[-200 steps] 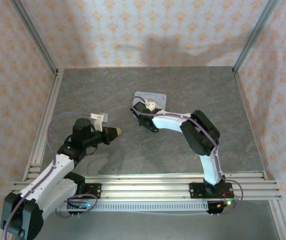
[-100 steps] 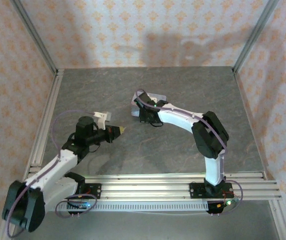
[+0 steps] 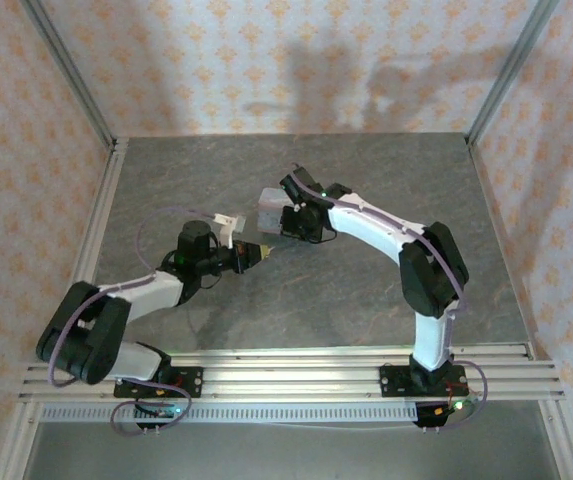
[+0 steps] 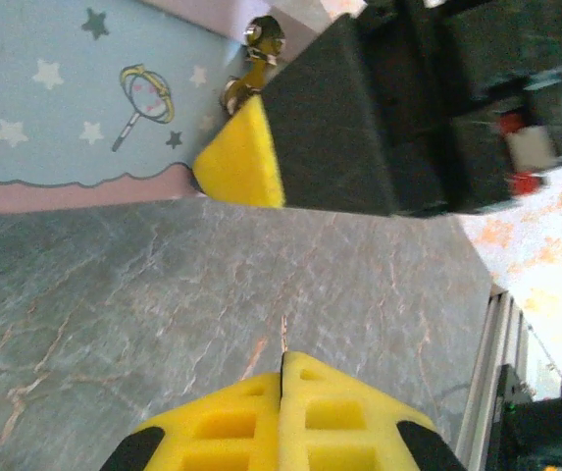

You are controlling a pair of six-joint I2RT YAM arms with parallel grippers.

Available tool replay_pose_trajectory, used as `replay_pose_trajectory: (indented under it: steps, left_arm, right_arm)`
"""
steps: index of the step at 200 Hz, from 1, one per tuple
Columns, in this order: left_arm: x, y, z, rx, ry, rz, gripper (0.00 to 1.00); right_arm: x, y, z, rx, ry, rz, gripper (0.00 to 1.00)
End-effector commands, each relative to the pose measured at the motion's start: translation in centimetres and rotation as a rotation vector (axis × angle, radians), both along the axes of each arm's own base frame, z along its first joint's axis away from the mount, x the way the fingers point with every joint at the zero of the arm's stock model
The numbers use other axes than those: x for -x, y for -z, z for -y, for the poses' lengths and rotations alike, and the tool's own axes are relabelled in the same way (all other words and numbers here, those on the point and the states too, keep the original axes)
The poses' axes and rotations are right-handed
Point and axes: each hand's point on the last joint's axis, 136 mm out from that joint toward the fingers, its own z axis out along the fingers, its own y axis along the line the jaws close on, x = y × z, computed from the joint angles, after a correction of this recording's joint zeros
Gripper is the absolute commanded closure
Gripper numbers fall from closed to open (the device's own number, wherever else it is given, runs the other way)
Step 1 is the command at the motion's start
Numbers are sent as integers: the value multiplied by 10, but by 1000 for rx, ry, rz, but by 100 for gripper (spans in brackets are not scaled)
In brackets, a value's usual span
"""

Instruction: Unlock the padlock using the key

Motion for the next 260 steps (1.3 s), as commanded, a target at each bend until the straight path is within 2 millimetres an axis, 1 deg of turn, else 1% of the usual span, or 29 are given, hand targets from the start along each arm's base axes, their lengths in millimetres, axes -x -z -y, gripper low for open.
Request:
replay_pose_trajectory:
  steps: [1, 39, 48, 50, 66, 88, 131, 217, 260]
  left_arm:
    - [-14, -30, 12, 91, 24, 121, 100]
    - [-26, -30, 15, 122, 7, 157, 100]
    - [-28, -28, 16, 149, 0, 123, 100]
    - [-30, -33, 17, 162, 0, 142, 100]
    - [-36, -37, 18, 213, -10, 144, 100]
    - [-41, -35, 20, 252, -20, 145, 100]
    - [-45, -35, 20, 274, -28, 177, 100]
    - [-52, -50, 22, 262, -17, 266, 100]
    - [-55, -47, 22, 248, -22, 279, 100]
  right_arm:
    - [-4, -45, -3, -101, 17, 42, 100]
    - [-4, -60, -5, -177, 28, 23, 100]
    - [-4, -61, -5, -194, 32, 13, 100]
    - [-4, -62, -5, -198, 34, 12, 100]
    - [-6, -66, -5, -235, 44, 2, 100]
    - [-10, -70, -4, -284, 66, -11, 100]
    - [-10, -75, -1, -314, 72, -29, 100]
    - [-13, -86, 0, -402, 83, -59, 100]
    - [-16, -87, 1, -458, 100, -85, 100]
